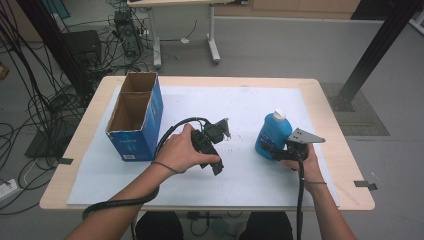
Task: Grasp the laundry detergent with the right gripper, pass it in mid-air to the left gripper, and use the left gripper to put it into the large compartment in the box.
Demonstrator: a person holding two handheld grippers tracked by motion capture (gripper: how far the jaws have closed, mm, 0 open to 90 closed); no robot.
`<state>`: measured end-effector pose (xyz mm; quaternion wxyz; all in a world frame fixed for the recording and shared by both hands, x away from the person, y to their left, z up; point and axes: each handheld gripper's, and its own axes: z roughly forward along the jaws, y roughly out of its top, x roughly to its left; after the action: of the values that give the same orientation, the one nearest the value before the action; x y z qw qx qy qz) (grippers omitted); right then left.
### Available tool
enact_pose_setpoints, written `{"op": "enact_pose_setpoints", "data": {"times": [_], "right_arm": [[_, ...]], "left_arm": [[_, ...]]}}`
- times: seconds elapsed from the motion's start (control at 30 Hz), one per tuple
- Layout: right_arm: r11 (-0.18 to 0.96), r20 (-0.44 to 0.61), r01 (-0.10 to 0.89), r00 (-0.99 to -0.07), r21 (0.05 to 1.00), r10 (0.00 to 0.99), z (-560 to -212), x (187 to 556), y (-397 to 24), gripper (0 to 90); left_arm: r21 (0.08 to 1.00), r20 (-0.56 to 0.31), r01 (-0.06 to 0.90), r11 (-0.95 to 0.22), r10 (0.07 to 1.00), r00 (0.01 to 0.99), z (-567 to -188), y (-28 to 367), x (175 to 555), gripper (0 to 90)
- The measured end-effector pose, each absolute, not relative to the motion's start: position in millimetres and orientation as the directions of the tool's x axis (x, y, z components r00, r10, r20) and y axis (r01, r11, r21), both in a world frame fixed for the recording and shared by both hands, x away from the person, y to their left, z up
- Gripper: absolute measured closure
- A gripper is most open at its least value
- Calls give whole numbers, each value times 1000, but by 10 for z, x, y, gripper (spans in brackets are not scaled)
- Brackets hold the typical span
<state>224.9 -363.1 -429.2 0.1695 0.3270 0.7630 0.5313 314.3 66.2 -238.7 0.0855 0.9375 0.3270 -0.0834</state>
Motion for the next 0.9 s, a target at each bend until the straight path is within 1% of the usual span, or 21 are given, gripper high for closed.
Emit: {"op": "enact_pose_setpoints", "data": {"times": [0.9], "right_arm": [[220, 90, 318, -730, 922, 678, -4296, 2252, -3635, 415]], "left_arm": [[104, -207, 627, -772, 600, 773, -2372, 664, 3175, 92]]}}
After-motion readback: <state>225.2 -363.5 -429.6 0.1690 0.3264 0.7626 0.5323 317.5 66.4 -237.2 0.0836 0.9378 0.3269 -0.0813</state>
